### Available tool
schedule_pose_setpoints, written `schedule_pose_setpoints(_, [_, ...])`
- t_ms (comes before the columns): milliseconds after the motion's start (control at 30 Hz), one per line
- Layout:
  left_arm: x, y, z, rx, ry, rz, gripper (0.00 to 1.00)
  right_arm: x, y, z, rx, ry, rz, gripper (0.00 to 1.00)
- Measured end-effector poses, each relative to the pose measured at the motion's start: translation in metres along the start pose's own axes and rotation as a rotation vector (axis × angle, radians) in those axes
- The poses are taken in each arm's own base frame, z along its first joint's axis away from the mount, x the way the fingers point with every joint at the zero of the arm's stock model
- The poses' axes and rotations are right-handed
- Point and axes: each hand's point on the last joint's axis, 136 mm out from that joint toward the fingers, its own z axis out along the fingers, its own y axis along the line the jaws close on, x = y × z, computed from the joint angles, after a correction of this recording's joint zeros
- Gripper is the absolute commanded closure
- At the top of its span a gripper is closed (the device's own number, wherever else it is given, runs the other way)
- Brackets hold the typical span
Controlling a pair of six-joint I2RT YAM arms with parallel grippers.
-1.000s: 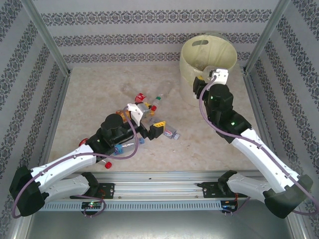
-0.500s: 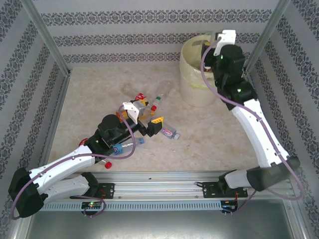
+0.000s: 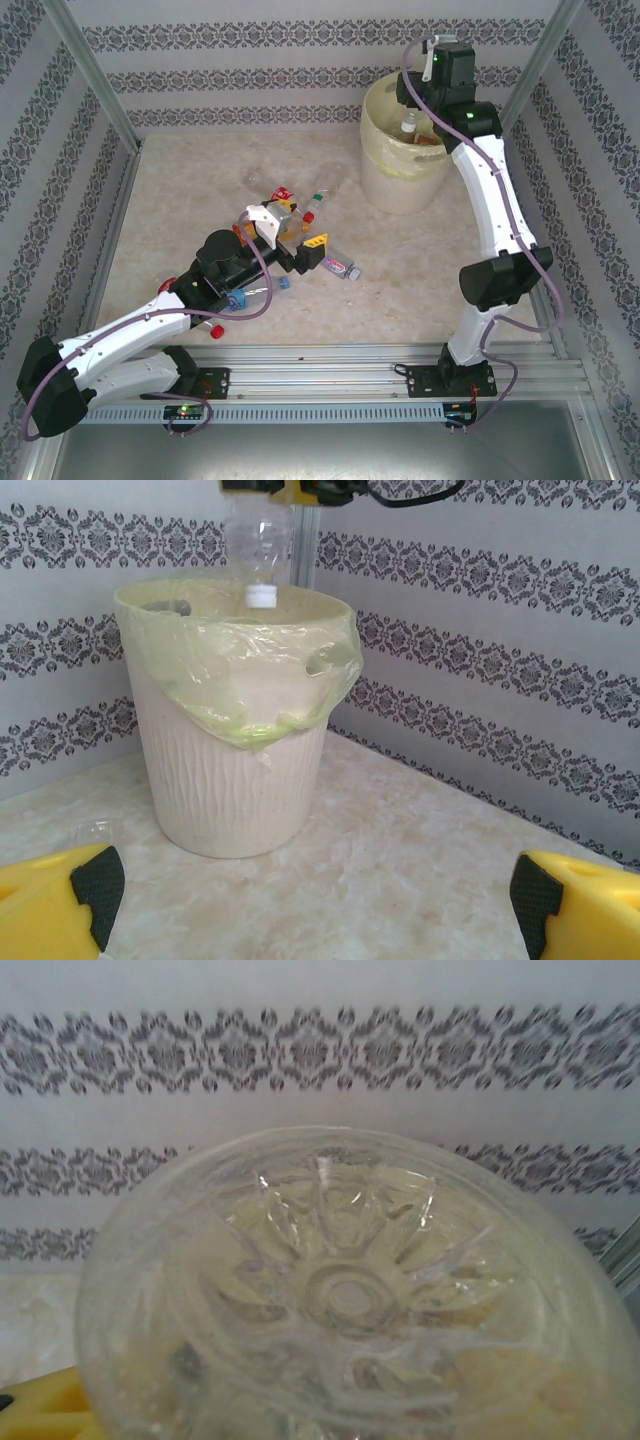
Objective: Put the plastic bottles in the bin
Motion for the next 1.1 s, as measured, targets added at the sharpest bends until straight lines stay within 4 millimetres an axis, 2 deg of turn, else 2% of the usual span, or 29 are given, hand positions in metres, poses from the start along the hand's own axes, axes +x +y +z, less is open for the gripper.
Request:
schedule_pose_setpoints(300, [0.010,0.001,0.003,-0.002,0.038,0.014,0.00,0.049,0.007,0.036,-0.086,0.207,0.068,0.32])
schedule_pose_setpoints(500, [0.015,0.001,0.005,-0.004,0.066,0.025,0.00,0.078,0.013,0.051,-0.114,0.305,0.097,0.25])
schedule_pose_setpoints(633, [0.017,0.002,0.007,-0.005,0.083,0.028,0.00,0.082,0.016,0.051,-0.128,0.323,0.109,0.19])
schedule_pose_setpoints(900, [0.024,0.002,0.016,-0.005,0.140,0.027,0.00,0.081,0.017,0.049,-0.131,0.315,0.123,0.16])
schedule_pose_setpoints(1000, [0.028,0.003,0.019,-0.008,0.168,0.026,0.00,0.084,0.015,0.040,-0.130,0.314,0.126,0.15])
schedule_pose_setpoints(1100, [0.031,0.004,0.020,-0.012,0.195,0.025,0.00,0.085,0.013,0.022,-0.133,0.295,0.129,0.15])
